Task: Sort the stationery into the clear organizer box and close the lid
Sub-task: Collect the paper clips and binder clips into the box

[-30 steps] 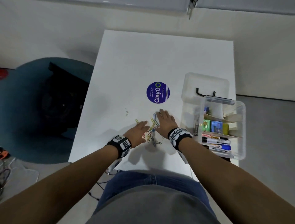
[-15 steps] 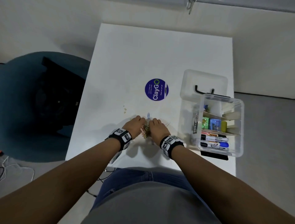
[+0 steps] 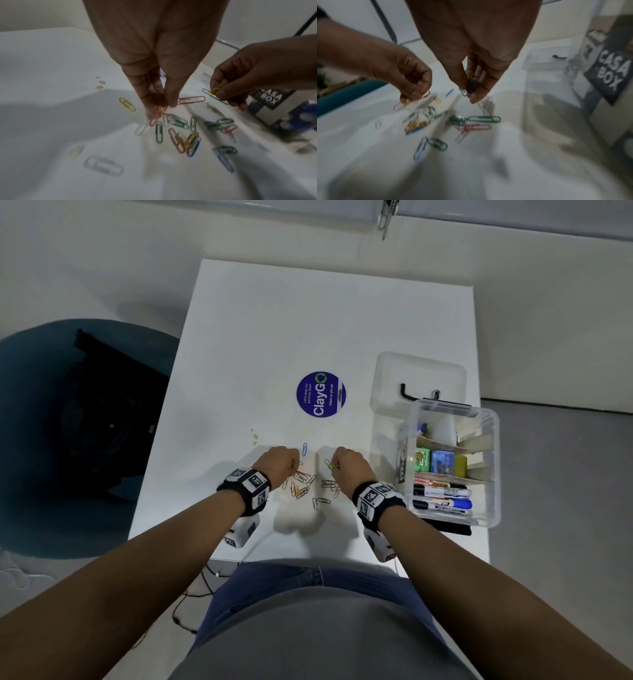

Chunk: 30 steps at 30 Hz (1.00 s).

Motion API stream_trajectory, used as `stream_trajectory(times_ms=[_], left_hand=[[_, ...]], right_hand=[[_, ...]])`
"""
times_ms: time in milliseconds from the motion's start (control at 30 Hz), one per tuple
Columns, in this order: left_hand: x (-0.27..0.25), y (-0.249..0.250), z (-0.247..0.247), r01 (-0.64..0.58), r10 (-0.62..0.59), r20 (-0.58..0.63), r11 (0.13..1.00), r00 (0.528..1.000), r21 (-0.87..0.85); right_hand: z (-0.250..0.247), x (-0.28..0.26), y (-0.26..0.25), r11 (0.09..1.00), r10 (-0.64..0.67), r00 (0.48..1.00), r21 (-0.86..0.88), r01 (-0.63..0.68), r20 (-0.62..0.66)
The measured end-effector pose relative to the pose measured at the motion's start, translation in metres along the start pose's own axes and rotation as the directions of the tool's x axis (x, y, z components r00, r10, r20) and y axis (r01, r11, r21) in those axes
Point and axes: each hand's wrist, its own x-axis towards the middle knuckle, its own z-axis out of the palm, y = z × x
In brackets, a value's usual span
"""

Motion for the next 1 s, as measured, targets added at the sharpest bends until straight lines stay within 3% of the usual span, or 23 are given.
stream_trajectory(times_ms=[133, 300, 500, 633, 833, 1000], left_hand=[[-0.01, 0.029, -0.024, -0.078, 0.058, -0.125, 0.984, 0.99, -0.159], [0.004, 0.109, -0.038, -0.212, 0.157, -0.24, 0.951, 0.958, -0.224], [0.039, 0.22, -0.033, -0.395, 0.322, -0.314, 0.895, 0.893, -0.206], [0.062, 0.277, -0.022, -0.395, 0.335, -0.294, 0.902, 0.895, -0.174], [0.088, 0.325, 0.001, -0.268, 0.238, -0.232, 0.957, 0.943, -0.11], [0.09, 0.329, 0.008, -0.224, 0.191, -0.216, 0.964, 0.958, -0.143]], right_hand=[[-0.03, -0.016, 0.008, 0.966, 0.026, 0.982, 0.259, 0.025, -0.188], [-0.08, -0.036, 0.034, 0.853, 0.12, 0.929, 0.515, 0.084, -0.351], [-0.149, -0.06, 0.096, 0.819, 0.32, 0.813, 0.574, 0.021, -0.487], [-0.178, -0.061, 0.144, 0.829, 0.41, 0.755, 0.554, -0.076, -0.511], [-0.197, -0.05, 0.175, 0.869, 0.44, 0.795, 0.423, -0.258, -0.418], [-0.2, -0.05, 0.177, 0.872, 0.455, 0.836, 0.345, -0.347, -0.307]])
